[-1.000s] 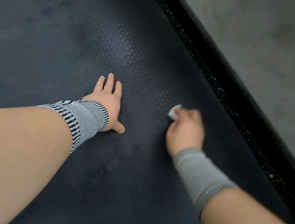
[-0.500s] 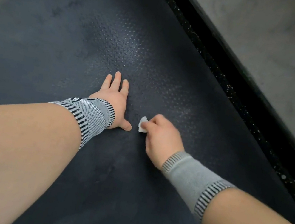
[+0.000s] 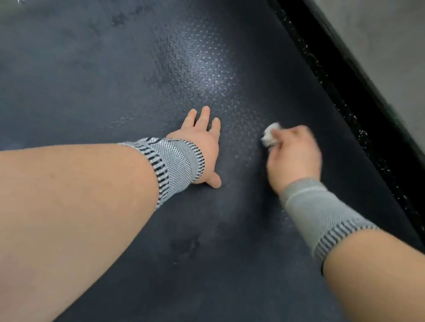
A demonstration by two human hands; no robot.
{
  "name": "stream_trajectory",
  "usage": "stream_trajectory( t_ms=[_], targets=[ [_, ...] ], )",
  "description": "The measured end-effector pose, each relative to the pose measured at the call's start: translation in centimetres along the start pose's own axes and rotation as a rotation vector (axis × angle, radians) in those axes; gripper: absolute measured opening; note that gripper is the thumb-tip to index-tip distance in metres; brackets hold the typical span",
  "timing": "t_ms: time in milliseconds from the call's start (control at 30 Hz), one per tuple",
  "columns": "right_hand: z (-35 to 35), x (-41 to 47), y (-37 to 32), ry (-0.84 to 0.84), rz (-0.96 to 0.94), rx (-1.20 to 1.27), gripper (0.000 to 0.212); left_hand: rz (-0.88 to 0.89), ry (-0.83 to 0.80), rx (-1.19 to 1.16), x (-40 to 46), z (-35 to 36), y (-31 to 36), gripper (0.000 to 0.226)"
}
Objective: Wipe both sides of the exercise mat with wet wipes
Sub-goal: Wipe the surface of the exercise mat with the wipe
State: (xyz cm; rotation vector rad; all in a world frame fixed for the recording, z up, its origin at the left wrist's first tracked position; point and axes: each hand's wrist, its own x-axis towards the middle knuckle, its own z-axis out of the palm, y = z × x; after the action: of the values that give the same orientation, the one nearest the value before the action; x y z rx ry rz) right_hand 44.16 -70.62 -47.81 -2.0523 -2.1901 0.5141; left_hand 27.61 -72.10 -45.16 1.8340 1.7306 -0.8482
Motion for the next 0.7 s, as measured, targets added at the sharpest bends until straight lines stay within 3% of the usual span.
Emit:
stream_trajectory(
  t_ms=[33, 100, 200, 267, 367, 467, 533, 633, 700],
  targets=[
    [0.1, 0.4, 0.1, 0.05, 0.124, 0.035, 0.031, 0.029, 0.004, 0.001, -0.2, -0.1, -0.5, 0.119],
    [1.4, -0.7, -1.8, 0.031, 0.147, -0.004, 0.033, 0.096, 0.044, 0.001, -1.1, 0.3, -2.2, 0.107],
    [2.2, -3.9, -4.5, -0.132, -0.141, -0.026, 0.031, 0.149, 0.132, 0.12, -3.5, 1.9, -5.3, 0.093],
    [1.2, -3.0, -4.2, -0.156, -0.219, -0.011, 0.029, 0.141, 0.096, 0.193, -5.2, 3.6, -6.3, 0.095],
    [-0.6, 1.2, -3.4, 0.036, 0.063, 0.078, 0.029, 0.072, -0.012, 0.146, -6.1, 6.0, -6.2, 0.104],
    [0.2, 2.7, -4.5, 0.055, 0.258, 0.055, 0.03, 0.038, 0.007, 0.074, -5.8, 6.8, -5.8, 0.104],
    [1.7, 1.3, -6.3, 0.037, 0.179, 0.057, 0.03, 0.042, 0.015, 0.077, -5.9, 6.9, -5.8, 0.105],
    [2.8, -1.4, -7.9, -0.134, -0.19, 0.001, 0.032, 0.034, 0.007, 0.065, -5.9, 6.9, -6.0, 0.105],
    [2.0, -0.6, -7.6, -0.142, -0.289, -0.017, 0.03, 0.037, 0.01, 0.047, -5.9, 6.9, -5.9, 0.105]
  ],
)
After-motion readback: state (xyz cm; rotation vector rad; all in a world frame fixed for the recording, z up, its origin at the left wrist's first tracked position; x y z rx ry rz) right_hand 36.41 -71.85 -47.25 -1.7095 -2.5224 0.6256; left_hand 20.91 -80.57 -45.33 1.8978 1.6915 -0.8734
